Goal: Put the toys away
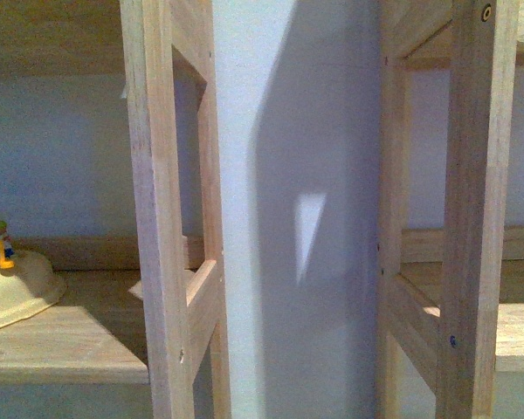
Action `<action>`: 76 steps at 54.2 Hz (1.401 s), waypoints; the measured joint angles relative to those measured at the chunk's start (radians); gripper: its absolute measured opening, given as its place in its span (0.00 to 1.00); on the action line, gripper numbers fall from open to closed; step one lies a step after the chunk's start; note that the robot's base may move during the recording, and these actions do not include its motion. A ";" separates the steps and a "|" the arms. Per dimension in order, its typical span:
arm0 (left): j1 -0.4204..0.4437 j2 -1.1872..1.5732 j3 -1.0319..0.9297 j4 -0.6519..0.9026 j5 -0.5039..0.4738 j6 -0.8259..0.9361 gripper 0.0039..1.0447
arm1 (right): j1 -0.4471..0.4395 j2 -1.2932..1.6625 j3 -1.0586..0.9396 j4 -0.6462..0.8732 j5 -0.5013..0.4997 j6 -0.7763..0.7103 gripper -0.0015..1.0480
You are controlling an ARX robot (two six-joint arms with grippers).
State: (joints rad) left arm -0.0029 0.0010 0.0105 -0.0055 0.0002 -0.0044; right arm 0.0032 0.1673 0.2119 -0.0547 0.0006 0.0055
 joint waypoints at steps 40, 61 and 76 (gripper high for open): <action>0.000 0.000 0.000 0.000 0.000 0.000 0.94 | -0.001 -0.103 -0.144 0.042 0.000 0.000 0.03; 0.000 0.000 0.000 0.000 0.000 0.000 0.94 | -0.001 -0.155 -0.197 0.051 0.000 0.000 0.03; 0.000 0.000 0.000 0.000 0.000 0.000 0.94 | -0.001 -0.159 -0.197 0.051 -0.001 -0.002 0.17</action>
State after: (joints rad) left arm -0.0029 0.0010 0.0105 -0.0055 0.0002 -0.0044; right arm 0.0021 0.0086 0.0147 -0.0040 -0.0006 0.0032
